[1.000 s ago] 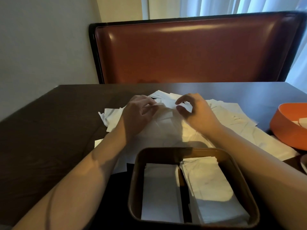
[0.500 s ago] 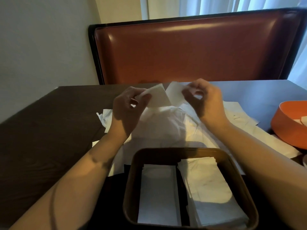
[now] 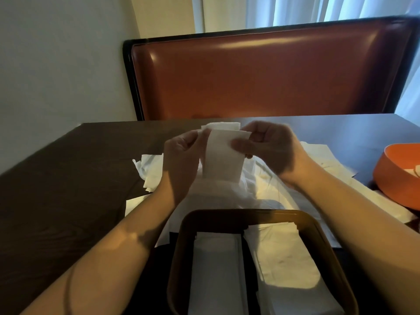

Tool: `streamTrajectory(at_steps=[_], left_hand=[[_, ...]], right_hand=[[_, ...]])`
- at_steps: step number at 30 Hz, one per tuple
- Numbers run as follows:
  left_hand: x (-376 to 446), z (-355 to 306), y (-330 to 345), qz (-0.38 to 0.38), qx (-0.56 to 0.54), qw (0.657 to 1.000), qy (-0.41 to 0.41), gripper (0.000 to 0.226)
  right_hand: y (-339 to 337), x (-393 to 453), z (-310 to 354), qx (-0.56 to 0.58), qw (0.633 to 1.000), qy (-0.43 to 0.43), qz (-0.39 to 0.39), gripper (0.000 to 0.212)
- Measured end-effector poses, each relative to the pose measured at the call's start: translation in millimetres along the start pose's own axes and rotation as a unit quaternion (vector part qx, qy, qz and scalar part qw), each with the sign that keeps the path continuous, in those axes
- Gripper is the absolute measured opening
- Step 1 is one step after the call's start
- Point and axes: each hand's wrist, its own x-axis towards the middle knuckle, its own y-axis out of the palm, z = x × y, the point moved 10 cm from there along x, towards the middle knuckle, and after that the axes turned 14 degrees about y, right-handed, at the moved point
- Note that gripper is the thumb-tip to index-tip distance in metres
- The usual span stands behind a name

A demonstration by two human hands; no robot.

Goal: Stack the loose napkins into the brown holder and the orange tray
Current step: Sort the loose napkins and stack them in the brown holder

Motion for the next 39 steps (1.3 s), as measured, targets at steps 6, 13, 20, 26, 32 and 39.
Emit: streamTrajectory(at_steps=[6, 13, 20, 26, 32, 39], left_hand=[[-3, -3, 15, 0.059, -0.020, 0.998, 0.004, 0.030], [-7, 12, 20, 0.054, -0.069, 0.994, -0.058, 0.031], [-10, 32, 16, 0.007, -0.144, 0.979, -0.142, 0.023], [-8, 36, 0, -0.073, -0.120, 0.981, -0.137, 0.019], [-9, 24, 17, 0.032, -0.123, 0.985, -0.114, 0.034], [-19, 31, 35, 0.064, -0.232, 0.948, -0.208, 0.039]], right_hand=[[-12, 4, 1, -0.118, 0.984, -0.049, -0.125, 0.018], [-12, 1, 3, -0.103, 0.987, -0.047, -0.113, 0.024], [-21, -6, 16, -0.132, 0.970, -0.104, -0.175, 0.012], [-22, -1, 8, 0.010, 0.997, -0.041, -0.070, 0.014], [-9, -6, 16, -0.061, 0.989, -0.085, -0.103, 0.008], [-14, -10, 23, -0.107, 0.972, -0.123, -0.169, 0.011]])
